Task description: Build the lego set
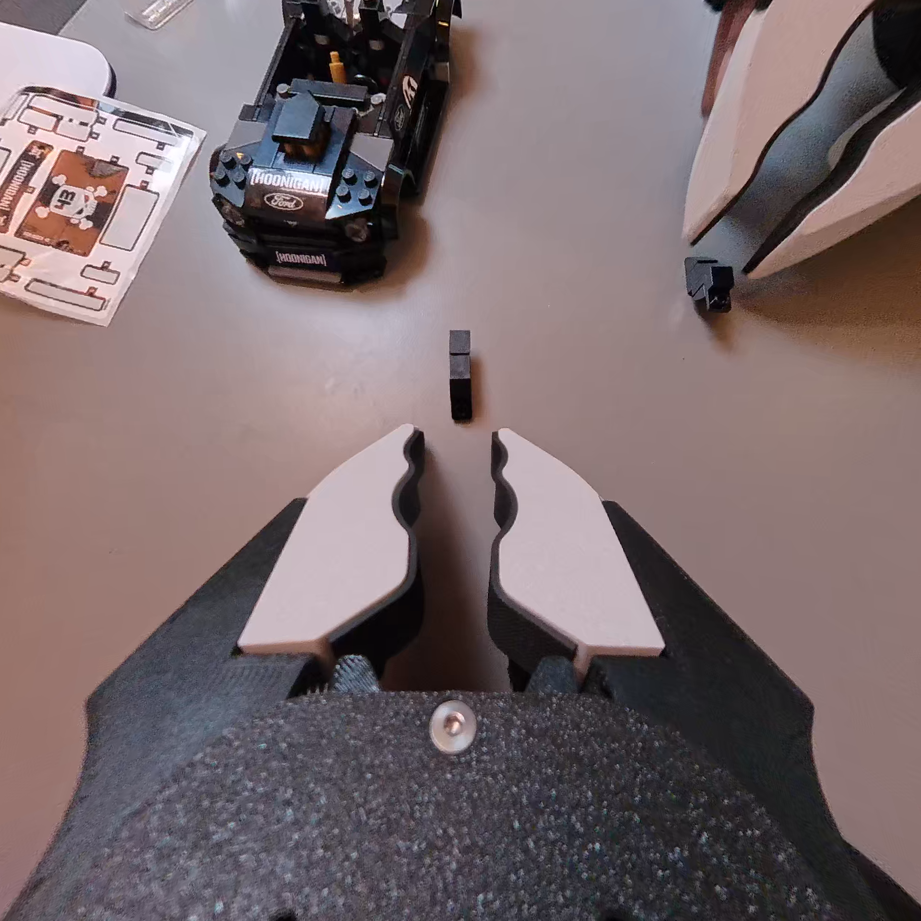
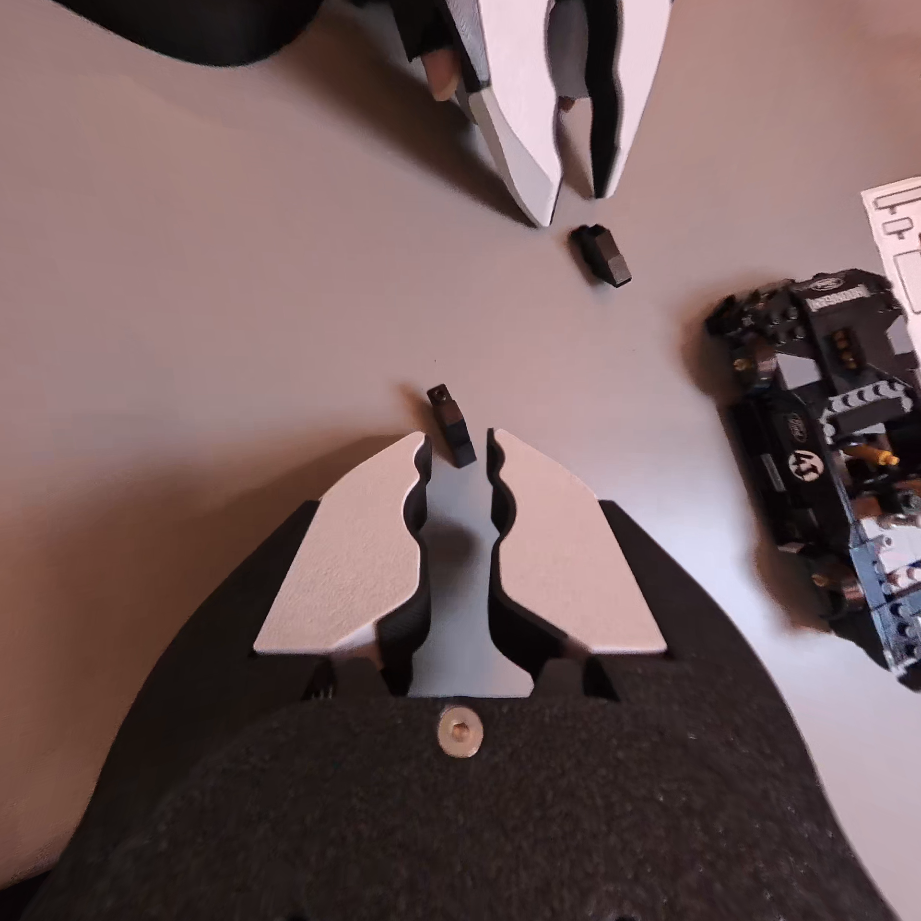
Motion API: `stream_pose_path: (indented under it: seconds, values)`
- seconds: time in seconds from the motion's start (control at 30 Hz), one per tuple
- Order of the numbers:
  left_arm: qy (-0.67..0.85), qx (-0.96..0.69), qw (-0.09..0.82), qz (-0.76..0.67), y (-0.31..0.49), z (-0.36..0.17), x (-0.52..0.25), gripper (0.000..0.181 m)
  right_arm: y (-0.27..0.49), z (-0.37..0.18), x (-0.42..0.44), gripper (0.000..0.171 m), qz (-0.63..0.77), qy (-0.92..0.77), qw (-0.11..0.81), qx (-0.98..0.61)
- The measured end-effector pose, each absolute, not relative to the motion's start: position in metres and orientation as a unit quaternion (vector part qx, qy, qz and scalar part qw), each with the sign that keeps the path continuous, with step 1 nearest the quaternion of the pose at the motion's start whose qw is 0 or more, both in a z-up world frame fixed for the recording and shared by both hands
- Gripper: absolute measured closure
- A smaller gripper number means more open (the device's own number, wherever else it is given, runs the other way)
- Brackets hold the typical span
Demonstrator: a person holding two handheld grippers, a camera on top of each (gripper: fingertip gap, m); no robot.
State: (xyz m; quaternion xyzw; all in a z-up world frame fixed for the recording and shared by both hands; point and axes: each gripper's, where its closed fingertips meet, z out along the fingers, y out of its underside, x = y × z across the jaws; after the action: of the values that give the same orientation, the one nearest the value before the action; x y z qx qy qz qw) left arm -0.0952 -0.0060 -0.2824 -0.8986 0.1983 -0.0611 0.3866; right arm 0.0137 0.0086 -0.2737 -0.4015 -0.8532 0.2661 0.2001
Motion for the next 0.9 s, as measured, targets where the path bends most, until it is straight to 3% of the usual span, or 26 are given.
stream_pose_path:
  seconds: [0.17, 0.43, 0.63, 0.9]
  values:
    - [0.201, -0.896, 0.391, -0.061, -0.002, -0.282, -0.091, 0.156, 0.006, -0.282, 0.016, 0.163, 0.259, -0.86, 0.184, -0.399]
    - [0.191, -0.893, 0.4, -0.079, 0.006, -0.278, -0.088, 0.161, 0.013, -0.283, 0.02, 0.163, 0.255, -0.855, 0.185, -0.411]
    - [0.196, -0.905, 0.367, -0.088, 0.01, -0.282, -0.089, 0.172, 0.016, -0.282, 0.023, 0.163, 0.259, -0.853, 0.187, -0.414]
    - [0.253, -0.921, 0.292, -0.046, 0.009, -0.263, -0.112, 0.173, 0.026, -0.276, 0.022, 0.163, 0.282, -0.836, 0.197, -0.428]
